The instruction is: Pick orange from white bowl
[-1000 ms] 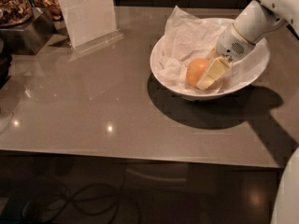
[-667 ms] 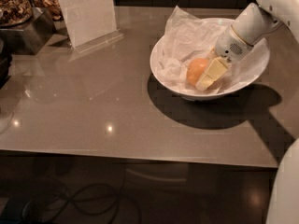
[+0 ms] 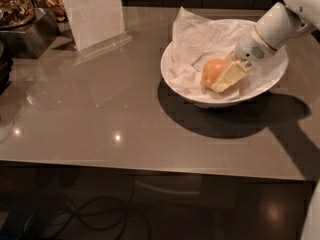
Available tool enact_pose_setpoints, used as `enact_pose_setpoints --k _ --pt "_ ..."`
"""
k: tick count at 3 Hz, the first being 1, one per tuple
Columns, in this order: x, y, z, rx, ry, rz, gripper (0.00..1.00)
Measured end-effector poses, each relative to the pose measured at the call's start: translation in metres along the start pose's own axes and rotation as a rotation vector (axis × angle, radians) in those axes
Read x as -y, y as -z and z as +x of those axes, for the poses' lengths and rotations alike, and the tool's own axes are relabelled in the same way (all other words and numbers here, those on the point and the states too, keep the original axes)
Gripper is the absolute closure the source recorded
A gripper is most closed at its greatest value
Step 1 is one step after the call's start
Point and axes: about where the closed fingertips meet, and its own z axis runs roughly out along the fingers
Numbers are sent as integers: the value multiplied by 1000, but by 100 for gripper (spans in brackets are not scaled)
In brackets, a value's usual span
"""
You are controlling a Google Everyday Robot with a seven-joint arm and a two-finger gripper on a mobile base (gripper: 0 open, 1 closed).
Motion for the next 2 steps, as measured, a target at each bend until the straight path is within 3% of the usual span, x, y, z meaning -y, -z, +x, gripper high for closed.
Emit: enact_pose_setpoints --k 1,2 --pt "-8 15 -2 59 12 27 95" --pt "-23 41 -8 155 50 63 100"
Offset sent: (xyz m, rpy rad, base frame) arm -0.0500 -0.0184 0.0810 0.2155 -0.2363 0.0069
